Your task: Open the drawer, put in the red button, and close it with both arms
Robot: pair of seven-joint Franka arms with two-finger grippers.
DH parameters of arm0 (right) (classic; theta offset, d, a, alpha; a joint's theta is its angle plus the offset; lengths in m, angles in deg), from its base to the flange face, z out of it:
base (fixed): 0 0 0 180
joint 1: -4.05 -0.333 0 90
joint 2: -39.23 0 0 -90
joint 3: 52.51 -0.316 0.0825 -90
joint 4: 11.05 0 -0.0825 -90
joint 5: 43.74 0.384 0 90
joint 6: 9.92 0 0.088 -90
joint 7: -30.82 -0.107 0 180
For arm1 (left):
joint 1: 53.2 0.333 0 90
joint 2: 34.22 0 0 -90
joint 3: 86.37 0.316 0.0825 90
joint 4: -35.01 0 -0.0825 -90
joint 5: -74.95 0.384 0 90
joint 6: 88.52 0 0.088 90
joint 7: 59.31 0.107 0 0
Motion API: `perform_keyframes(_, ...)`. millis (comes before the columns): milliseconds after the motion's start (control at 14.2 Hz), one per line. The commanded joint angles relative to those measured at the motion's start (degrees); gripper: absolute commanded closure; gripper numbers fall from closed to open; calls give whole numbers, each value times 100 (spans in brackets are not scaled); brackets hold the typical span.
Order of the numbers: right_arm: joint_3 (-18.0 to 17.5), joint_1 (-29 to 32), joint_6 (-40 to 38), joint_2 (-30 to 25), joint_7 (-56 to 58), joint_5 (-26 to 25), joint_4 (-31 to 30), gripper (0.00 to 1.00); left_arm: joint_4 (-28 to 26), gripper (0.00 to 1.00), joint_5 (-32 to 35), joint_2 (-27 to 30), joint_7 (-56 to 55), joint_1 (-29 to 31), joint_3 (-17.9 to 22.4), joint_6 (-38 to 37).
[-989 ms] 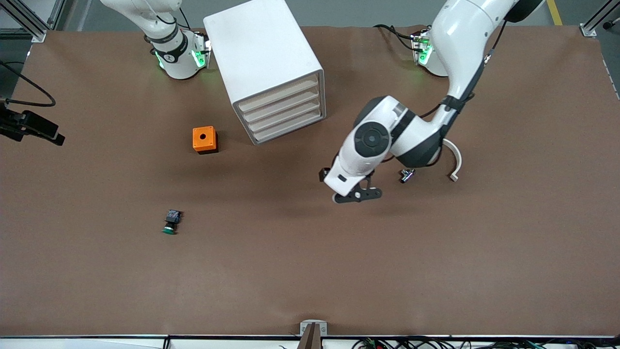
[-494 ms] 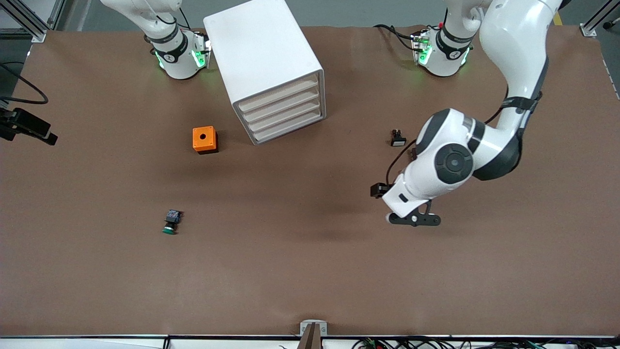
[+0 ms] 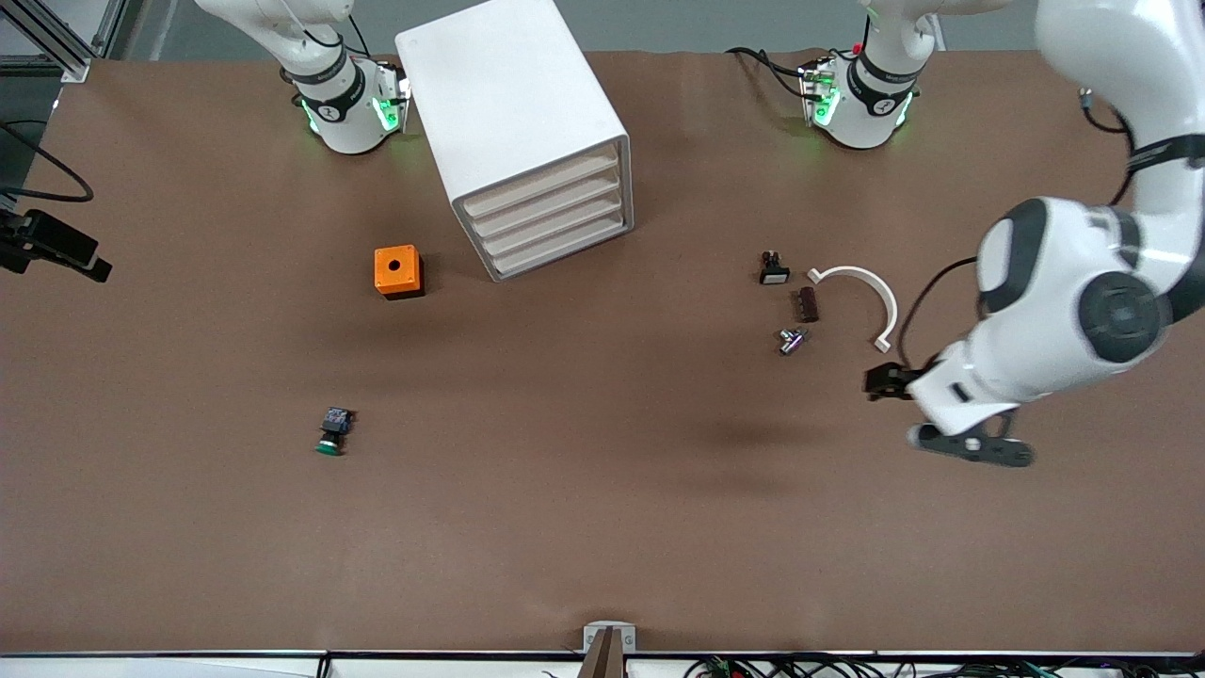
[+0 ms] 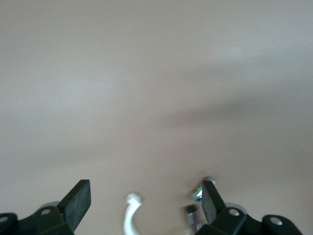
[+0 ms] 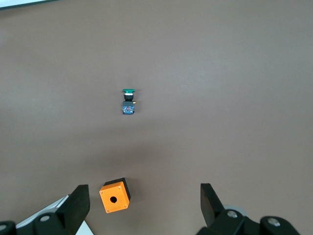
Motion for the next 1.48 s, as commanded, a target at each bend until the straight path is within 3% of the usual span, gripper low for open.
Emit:
perform_keyframes(0,-51,42,-38,38,-26,-89,95,0,-74,0,-94,428,91,-156,511,-209)
perform_keyframes(565,-51,34,-12,64,-26,-71,95,0,163,0,-59,1079,-261,-86,592,-551)
perform_keyframes(1059,-51,51,-12,64,-26,-89,139,0,40,0,-235,1685,-657,63,557,-614)
perform_keyframes(1413,-51,42,-21,64,-26,-98,165,0,-346,0,-252,2222,-648,55,548,-666)
